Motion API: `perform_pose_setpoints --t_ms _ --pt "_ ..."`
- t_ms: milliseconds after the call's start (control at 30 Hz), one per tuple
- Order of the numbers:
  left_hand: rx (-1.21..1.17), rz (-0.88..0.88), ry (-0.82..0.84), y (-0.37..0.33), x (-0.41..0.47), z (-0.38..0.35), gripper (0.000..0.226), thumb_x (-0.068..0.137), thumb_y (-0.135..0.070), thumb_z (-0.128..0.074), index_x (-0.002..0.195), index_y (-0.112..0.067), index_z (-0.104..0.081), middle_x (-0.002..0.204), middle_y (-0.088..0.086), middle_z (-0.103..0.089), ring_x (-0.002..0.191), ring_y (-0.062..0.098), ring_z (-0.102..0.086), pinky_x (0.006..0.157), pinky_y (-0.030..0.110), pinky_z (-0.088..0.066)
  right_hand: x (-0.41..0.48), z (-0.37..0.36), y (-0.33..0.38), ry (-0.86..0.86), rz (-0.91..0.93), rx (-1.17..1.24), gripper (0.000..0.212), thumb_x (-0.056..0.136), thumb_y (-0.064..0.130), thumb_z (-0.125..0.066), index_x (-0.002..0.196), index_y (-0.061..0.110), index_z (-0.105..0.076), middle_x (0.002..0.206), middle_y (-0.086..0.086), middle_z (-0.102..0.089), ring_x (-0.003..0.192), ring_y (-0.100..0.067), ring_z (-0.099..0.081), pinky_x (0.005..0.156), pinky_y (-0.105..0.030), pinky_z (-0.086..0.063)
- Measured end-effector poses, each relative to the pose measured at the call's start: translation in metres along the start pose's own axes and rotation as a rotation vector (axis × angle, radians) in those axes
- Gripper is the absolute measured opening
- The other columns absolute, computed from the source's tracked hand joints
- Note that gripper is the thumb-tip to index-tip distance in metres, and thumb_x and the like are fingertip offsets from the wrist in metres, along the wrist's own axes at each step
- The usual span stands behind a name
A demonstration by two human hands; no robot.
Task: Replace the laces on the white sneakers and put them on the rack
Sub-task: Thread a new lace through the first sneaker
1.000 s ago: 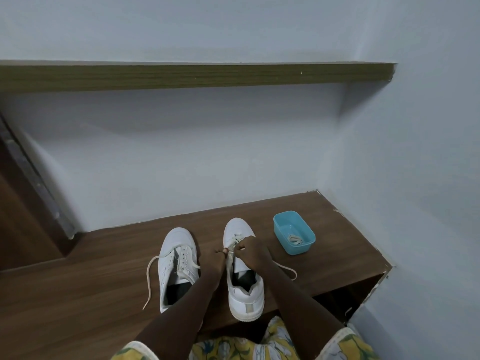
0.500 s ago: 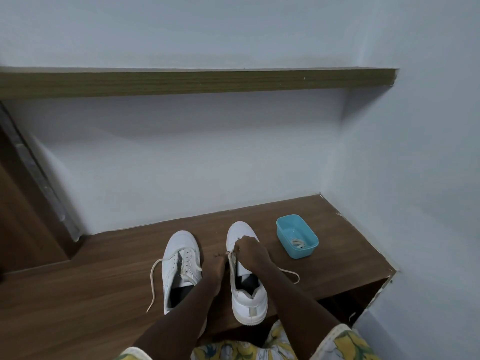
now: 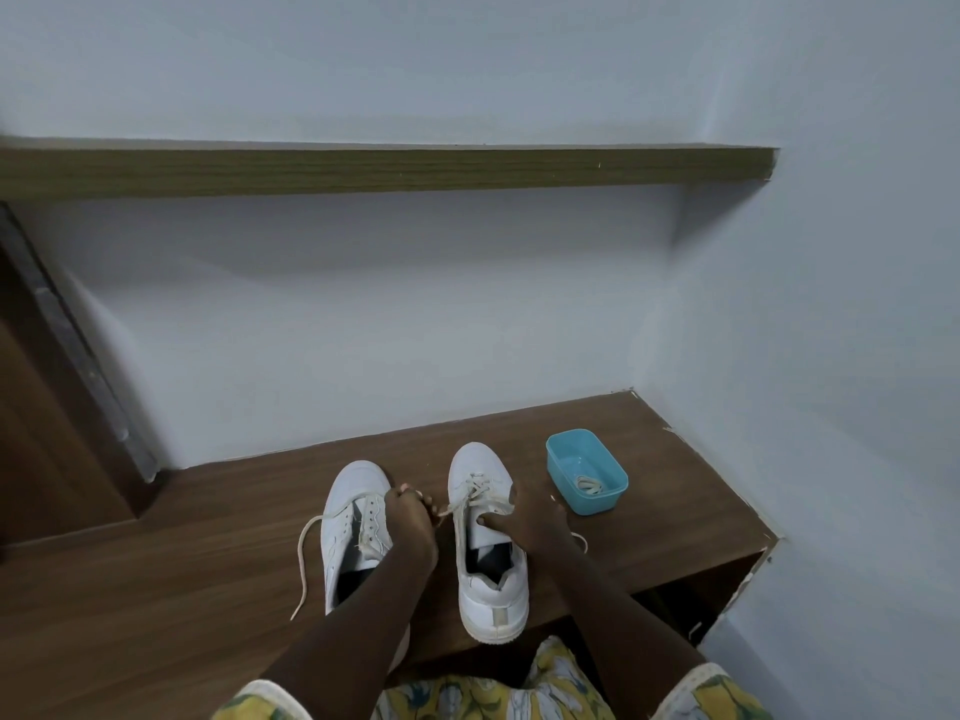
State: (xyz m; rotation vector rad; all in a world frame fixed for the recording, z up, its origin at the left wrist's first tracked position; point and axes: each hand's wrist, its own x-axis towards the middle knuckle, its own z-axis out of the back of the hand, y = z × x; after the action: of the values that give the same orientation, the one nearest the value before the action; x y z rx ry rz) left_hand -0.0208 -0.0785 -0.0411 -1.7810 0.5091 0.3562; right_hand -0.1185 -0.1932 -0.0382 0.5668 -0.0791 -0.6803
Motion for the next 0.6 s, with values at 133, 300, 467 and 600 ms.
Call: perform_pose_setpoints --t_ms 133,300,467,600 --pt "0.655 -0.184 0.112 -0.005 -0.001 0.010 0.024 0.097 -0.028 -0.045 0.101 -0.009 -0.060 0.105 0.021 -0.062 0.097 0.035 -0.059 0.087 0.040 -0.046 -0.009 0.000 -0.001 0.070 -0.014 -0.046 0.061 0.083 0.060 -0.058 0.113 0.007 -0.056 0.103 -0.008 -0.062 0.097 -0.020 -0.059 0.076 -0.026 -0.040" --pt "1.348 -0.300 0.355 -0.018 -0.017 0.023 0.031 0.097 -0.031 -0.048 0.079 -0.011 -0.063 0.090 0.006 -0.062 0.100 0.025 -0.058 0.067 0.023 -0.035 -0.016 -0.005 0.006 0.070 -0.021 -0.146 0.050 0.091 0.057 -0.047 0.105 0.009 -0.057 0.102 -0.009 -0.060 0.097 -0.019 -0.057 0.084 -0.029 -0.044" --pt "1.223 -0.219 0.199 -0.029 -0.019 0.038 0.024 0.094 -0.020 -0.052 0.100 -0.001 -0.066 0.096 0.012 -0.065 0.082 0.021 -0.058 0.077 0.030 -0.043 -0.020 -0.013 0.009 0.100 -0.042 -0.147 0.041 0.096 0.047 -0.044 0.105 0.010 -0.059 0.113 -0.011 -0.063 0.107 -0.023 -0.058 0.091 -0.030 -0.043" --pt "1.248 -0.263 0.055 -0.041 -0.016 0.051 0.023 0.084 -0.018 -0.051 0.063 -0.009 -0.058 0.061 0.000 -0.057 0.073 0.019 -0.062 0.063 0.023 -0.041 -0.025 -0.015 -0.001 0.120 -0.046 -0.090 0.040 0.102 0.027 -0.036 0.135 0.005 -0.043 0.137 -0.013 -0.050 0.124 -0.023 -0.049 0.103 -0.028 -0.037"
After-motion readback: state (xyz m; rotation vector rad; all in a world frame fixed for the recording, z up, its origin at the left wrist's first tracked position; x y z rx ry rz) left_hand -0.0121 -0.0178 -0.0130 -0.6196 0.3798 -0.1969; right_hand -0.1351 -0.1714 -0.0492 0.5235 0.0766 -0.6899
